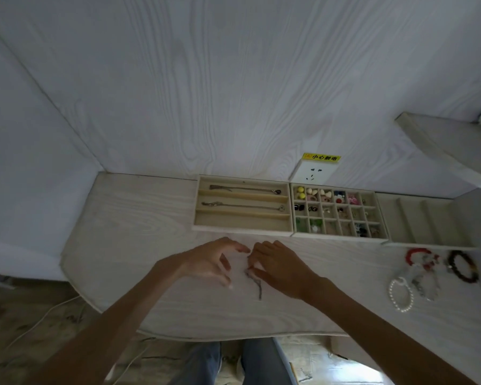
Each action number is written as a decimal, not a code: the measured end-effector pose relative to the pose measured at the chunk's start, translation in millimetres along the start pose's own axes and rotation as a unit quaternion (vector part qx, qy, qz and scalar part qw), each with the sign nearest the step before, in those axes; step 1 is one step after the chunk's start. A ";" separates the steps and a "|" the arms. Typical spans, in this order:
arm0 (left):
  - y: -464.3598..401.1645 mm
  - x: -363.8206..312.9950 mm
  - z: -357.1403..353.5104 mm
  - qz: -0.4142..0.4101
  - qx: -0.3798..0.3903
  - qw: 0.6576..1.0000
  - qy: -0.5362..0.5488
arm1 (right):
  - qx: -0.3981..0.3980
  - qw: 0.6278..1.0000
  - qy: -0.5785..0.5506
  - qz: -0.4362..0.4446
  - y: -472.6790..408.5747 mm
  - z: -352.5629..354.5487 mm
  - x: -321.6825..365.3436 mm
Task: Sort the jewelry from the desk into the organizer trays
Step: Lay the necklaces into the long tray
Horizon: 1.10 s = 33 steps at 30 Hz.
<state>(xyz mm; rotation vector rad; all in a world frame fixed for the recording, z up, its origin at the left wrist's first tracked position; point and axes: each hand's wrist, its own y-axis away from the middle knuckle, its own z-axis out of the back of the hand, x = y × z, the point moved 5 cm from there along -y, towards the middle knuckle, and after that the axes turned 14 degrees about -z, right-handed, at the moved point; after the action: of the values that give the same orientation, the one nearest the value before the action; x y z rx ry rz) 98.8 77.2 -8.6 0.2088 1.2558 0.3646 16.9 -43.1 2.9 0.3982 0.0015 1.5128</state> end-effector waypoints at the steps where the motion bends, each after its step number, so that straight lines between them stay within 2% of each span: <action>1: -0.2 -7.2 -1.7 -0.010 0.019 1.000 0.012 | 0.003 1.000 -0.026 -0.007 1.9 7.5 0.5; 5: -4.8 -36.5 2.8 -0.079 0.034 0.992 0.089 | -0.014 0.992 -0.125 -0.012 7.8 56.7 6.4; 9: -5.9 -56.1 11.2 -0.100 0.043 0.989 0.100 | -0.045 0.978 -0.202 -0.036 9.0 104.4 2.5; 17: 7.6 -65.4 56.4 -0.130 -0.068 0.988 0.051 | -0.166 0.934 -0.302 -0.092 12.4 180.5 -11.5; 24: 15.2 -63.3 97.9 -0.123 -0.105 0.986 0.040 | -0.230 0.928 -0.272 -0.113 15.3 216.8 -23.8; 33: -8.3 -70.0 118.7 -0.121 -0.089 0.989 0.018 | -0.270 0.910 -0.273 -0.158 19.4 220.6 -54.8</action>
<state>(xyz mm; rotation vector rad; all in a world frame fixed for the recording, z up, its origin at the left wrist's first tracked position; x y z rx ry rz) 194.8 48.2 86.3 -0.1021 1.2602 0.2688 48.5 -151.9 200.9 0.3371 -0.7478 0.9837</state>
